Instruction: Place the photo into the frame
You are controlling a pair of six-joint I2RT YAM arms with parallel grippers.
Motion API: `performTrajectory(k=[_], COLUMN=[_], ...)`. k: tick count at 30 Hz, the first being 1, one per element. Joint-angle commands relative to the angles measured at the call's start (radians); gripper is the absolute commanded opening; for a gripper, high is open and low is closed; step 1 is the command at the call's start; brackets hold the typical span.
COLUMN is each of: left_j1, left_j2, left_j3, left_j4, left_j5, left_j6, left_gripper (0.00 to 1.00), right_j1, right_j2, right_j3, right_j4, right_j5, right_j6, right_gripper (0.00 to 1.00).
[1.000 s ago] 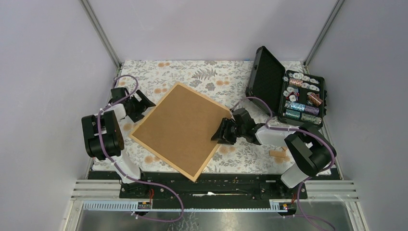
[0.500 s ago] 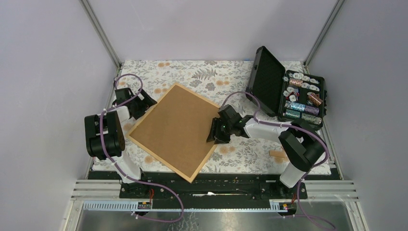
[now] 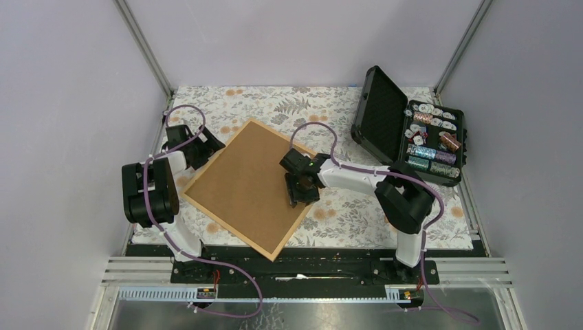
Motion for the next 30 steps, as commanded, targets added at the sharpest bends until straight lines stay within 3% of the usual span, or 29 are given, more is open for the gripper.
performTrajectory(k=[1, 5, 7, 14, 20, 25, 30], left_j1=[-0.090, -0.086, -0.071, 0.009, 0.008, -0.016, -0.044], left_j2=[0.040, 0.029, 0.016, -0.026, 0.054, 0.123, 0.197], left_j3=[-0.056, -0.009, 0.027, 0.161, 0.269, 0.312, 0.361], left_j4=[-0.369, -0.419, -0.452, -0.495, -0.489, -0.440, -0.426], left_j5=[0.180, 0.144, 0.122, 0.054, 0.058, 0.140, 0.180], left_j6=[-0.091, -0.053, -0.030, 0.001, -0.029, -0.064, -0.065], left_gripper=[0.97, 0.99, 0.99, 0.99, 0.99, 0.99, 0.99], right_j1=[0.024, 0.023, 0.013, -0.184, -0.389, -0.454, -0.484], right_j2=[0.095, 0.041, 0.002, -0.189, -0.304, -0.322, -0.328], right_j3=[0.082, 0.159, 0.175, -0.035, -0.245, -0.363, -0.461], right_j4=[0.166, 0.111, 0.092, 0.217, 0.350, 0.463, 0.572], right_j5=[0.110, 0.087, 0.082, -0.107, -0.191, -0.219, -0.243], right_j6=[-0.104, -0.164, -0.178, -0.116, -0.041, 0.031, 0.104], right_gripper=[0.56, 0.65, 0.74, 0.84, 0.80, 0.72, 0.71])
